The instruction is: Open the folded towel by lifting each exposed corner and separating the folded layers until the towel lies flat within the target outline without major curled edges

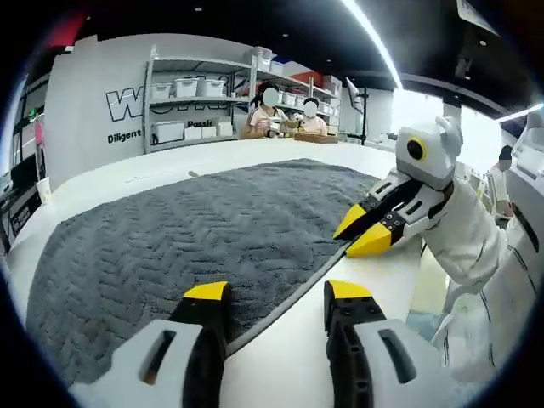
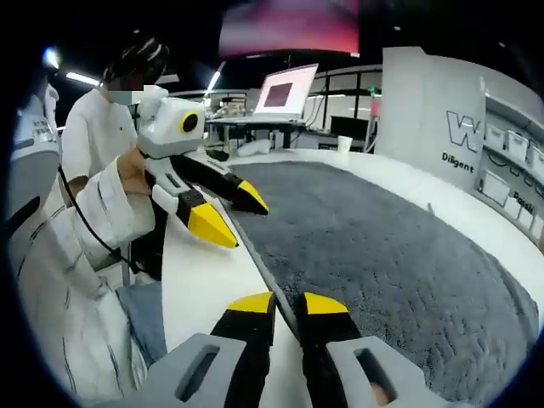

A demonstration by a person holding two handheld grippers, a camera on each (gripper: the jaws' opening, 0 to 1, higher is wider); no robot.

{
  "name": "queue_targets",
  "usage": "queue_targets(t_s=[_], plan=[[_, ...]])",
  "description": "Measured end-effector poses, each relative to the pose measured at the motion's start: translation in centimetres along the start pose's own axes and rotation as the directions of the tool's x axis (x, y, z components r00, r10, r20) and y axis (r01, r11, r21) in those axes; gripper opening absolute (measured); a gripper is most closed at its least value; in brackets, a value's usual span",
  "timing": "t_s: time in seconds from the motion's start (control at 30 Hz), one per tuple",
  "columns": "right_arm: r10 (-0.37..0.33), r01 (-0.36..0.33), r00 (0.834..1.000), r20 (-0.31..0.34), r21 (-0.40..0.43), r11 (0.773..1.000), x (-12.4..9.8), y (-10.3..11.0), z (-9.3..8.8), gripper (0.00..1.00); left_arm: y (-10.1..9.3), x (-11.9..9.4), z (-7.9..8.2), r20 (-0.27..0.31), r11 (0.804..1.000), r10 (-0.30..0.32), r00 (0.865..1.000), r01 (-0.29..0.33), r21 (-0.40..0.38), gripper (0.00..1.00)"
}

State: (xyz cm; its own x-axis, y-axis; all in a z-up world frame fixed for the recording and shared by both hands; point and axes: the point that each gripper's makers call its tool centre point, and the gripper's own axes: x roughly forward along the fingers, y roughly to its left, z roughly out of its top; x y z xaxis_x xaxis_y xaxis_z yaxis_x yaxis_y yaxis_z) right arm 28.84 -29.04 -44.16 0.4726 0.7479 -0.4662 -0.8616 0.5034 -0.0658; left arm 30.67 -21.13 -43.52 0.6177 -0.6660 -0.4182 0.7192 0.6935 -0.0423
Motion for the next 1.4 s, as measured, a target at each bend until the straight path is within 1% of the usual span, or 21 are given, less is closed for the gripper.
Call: queue_targets(t_s=[0.07, 0.1, 0.13, 0.23, 0.27, 0.4, 0.73, 0.87, 0.97, 1.07, 1.23, 1.3, 1.37, 1.4], plan=[[0.001, -0.001, 1.000, 0.000, 0.007, 1.000, 0.0, -0.1, 0.0, 0.05, 0.3, 0.1, -0.4, -0.027, 0.999, 0.018, 0.999, -0.017, 0.027, 0.37], [0.001, -0.001, 1.000, 0.002, 0.016, 1.000, 0.1, -0.1, 0.0, 0.05, 0.6, 0.1, -0.4, -0.035, 0.998, 0.036, 0.999, -0.034, 0.055, 0.34], [0.001, -0.001, 1.000, 0.003, 0.018, 1.000, 0.1, -0.1, 0.0, 0.05, 0.7, 0.1, -0.4, -0.037, 0.997, 0.041, 0.998, -0.039, 0.062, 0.33], [0.000, 0.000, 1.000, 0.003, 0.016, 1.000, 0.1, -0.2, 0.0, 0.05, 0.7, 0.0, -0.5, -0.053, 0.997, 0.042, 0.998, -0.038, 0.075, 0.32], [0.000, 0.000, 1.000, 0.002, 0.015, 1.000, 0.1, -0.2, -0.1, 0.05, 0.7, 0.0, -0.4, -0.050, 0.996, 0.042, 0.998, -0.038, 0.080, 0.32], [0.005, -0.004, 1.000, -0.005, 0.015, 1.000, 0.1, -0.1, -0.1, 0.05, 0.7, -0.2, -0.5, -0.052, 0.997, 0.036, 0.998, -0.032, 0.068, 0.31], [0.011, -0.011, 1.000, -0.010, 0.012, 1.000, -0.1, 0.1, -0.2, 0.05, 0.7, -0.6, -0.6, -0.029, 0.999, 0.023, 0.999, -0.022, 0.025, 0.29], [0.016, -0.016, 1.000, -0.011, 0.010, 1.000, -0.1, 0.3, -0.2, 0.05, 0.9, -0.9, -0.7, -0.022, 1.000, 0.022, 1.000, -0.022, -0.002, 0.26], [0.020, -0.020, 1.000, -0.011, 0.010, 1.000, -0.2, 0.5, -0.2, 0.04, 1.1, -1.1, -0.8, -0.015, 0.999, 0.029, 0.999, -0.029, -0.025, 0.22], [0.022, -0.022, 1.000, -0.010, 0.013, 1.000, -0.2, 0.7, -0.2, 0.05, 1.2, -1.3, -0.8, -0.011, 0.998, 0.028, 1.000, -0.029, -0.047, 0.21], [0.020, -0.020, 1.000, -0.009, 0.005, 1.000, -0.2, 0.7, -0.3, 0.06, 1.2, -1.3, -0.9, -0.009, 0.998, 0.032, 0.999, -0.033, -0.049, 0.21], [0.028, -0.028, 1.000, -0.005, 0.004, 1.000, -0.4, 0.8, -0.2, 0.08, 1.2, -1.3, -0.9, -0.009, 0.998, 0.033, 0.999, -0.034, -0.048, 0.21], [0.041, -0.041, 0.999, -0.001, 0.028, 0.999, -0.7, 0.8, -0.2, 0.10, 1.1, -1.3, -0.9, -0.008, 0.998, 0.034, 0.999, -0.034, -0.049, 0.21], [0.037, -0.037, 0.999, 0.000, 0.035, 0.999, -1.0, 0.6, -0.2, 0.10, 1.1, -1.3, -0.9, -0.006, 0.998, 0.033, 0.999, -0.033, -0.051, 0.22]])
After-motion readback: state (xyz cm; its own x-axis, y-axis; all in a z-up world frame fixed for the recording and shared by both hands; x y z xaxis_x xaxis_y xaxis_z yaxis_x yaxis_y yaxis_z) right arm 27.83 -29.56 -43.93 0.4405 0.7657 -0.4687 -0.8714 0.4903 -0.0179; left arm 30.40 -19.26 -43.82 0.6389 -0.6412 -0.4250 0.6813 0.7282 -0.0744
